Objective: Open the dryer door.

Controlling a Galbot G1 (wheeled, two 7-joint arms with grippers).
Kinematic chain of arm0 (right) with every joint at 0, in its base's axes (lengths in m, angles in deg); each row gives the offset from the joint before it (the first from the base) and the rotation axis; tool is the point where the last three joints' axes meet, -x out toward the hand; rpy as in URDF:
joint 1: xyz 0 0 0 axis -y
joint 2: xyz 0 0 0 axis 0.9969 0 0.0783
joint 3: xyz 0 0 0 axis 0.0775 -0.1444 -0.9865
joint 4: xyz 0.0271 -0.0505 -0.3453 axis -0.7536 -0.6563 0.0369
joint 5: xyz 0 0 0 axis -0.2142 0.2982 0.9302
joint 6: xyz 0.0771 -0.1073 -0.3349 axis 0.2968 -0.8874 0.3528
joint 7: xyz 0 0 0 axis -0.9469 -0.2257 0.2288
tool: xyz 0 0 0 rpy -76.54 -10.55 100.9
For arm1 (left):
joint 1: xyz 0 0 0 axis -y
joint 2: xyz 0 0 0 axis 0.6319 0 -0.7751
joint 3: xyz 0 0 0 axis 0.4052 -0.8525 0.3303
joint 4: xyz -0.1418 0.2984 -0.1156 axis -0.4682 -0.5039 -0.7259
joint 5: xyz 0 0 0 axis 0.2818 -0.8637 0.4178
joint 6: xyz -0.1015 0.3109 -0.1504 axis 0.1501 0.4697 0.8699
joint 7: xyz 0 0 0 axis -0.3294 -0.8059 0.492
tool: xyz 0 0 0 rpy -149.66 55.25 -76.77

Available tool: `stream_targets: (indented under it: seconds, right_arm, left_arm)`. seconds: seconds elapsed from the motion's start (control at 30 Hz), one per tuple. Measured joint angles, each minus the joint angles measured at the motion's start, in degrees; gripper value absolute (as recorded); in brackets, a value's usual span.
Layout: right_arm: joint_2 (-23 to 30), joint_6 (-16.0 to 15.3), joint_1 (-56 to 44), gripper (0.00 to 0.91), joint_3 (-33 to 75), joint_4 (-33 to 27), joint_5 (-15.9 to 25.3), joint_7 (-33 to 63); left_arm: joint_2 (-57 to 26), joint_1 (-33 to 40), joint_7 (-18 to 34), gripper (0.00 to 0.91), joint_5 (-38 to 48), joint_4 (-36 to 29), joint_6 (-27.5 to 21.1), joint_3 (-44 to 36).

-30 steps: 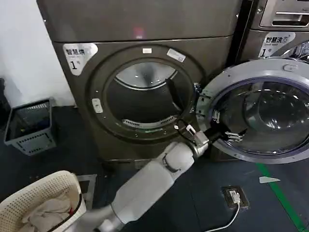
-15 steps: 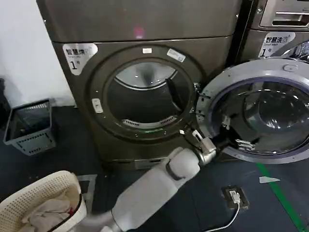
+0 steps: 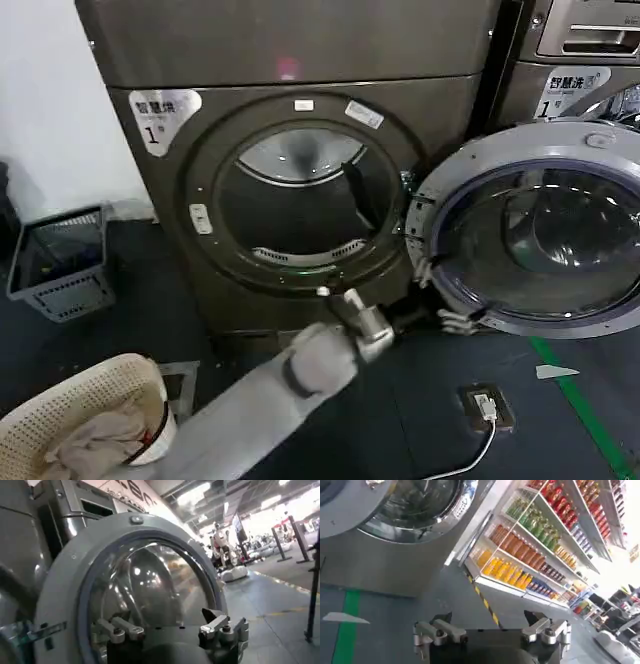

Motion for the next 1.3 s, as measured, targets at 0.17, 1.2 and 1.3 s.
stream_targets:
  seconds: [0.17, 1.2, 1.3]
  right_arm:
    - [0.07, -0.25, 0.42, 0.907, -0.38, 0.15, 0.58, 0.32]
    - [0.24, -2.13, 3.92, 0.907, -3.08, 1.18, 1.56, 1.90]
    - [0.33, -2.27, 4.23, 0.907, -3.20, 1.09, 1.68, 1.91]
  left_arm:
    - [-7.15, -3.23, -0.06, 0.907, 1.43, -7.10, -1.12, 1.68]
    - [-37.88, -43.40, 3.97, 0.907, 11.71, -29.84, -10.40, 36.87]
    - [-37.24, -48.04, 5.30, 0.907, 15.31, -29.30, -14.01, 41.51]
